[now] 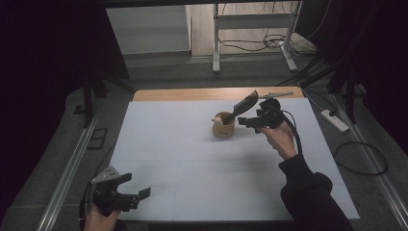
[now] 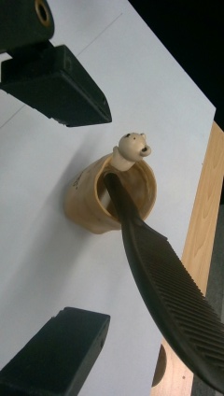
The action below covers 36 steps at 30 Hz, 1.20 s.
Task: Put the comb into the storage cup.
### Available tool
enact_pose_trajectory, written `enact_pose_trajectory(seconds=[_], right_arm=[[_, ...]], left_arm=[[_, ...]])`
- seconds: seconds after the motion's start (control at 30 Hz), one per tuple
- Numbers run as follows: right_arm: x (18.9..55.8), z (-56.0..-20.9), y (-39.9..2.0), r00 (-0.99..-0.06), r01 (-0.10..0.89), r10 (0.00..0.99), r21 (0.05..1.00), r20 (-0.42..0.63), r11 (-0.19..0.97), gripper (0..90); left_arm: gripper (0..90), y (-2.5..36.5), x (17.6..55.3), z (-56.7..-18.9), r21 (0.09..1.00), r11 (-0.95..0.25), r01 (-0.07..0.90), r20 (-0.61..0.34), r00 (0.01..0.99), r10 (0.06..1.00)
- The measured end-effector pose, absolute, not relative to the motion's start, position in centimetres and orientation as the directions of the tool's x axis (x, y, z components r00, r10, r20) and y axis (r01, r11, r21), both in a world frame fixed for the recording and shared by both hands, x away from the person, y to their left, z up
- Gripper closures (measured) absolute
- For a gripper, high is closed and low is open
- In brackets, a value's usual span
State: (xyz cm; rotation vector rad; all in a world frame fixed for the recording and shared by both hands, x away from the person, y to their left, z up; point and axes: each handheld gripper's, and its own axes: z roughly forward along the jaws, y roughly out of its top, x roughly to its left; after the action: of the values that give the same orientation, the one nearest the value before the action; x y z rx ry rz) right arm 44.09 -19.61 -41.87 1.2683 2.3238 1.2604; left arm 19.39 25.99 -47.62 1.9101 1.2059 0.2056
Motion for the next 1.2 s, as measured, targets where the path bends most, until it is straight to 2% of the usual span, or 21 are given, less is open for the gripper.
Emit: enact_pose_trajectory(seconds=[1.2], right_arm=[[40.2, -41.3, -20.4, -0.668, 0.512, 0.741, 0.765, 0.068, 0.391, 0.0]], left_arm=[[2.6, 26.0, 19.3, -47.6, 0.733, -0.181, 0.655, -0.277, 0.53, 0.801]])
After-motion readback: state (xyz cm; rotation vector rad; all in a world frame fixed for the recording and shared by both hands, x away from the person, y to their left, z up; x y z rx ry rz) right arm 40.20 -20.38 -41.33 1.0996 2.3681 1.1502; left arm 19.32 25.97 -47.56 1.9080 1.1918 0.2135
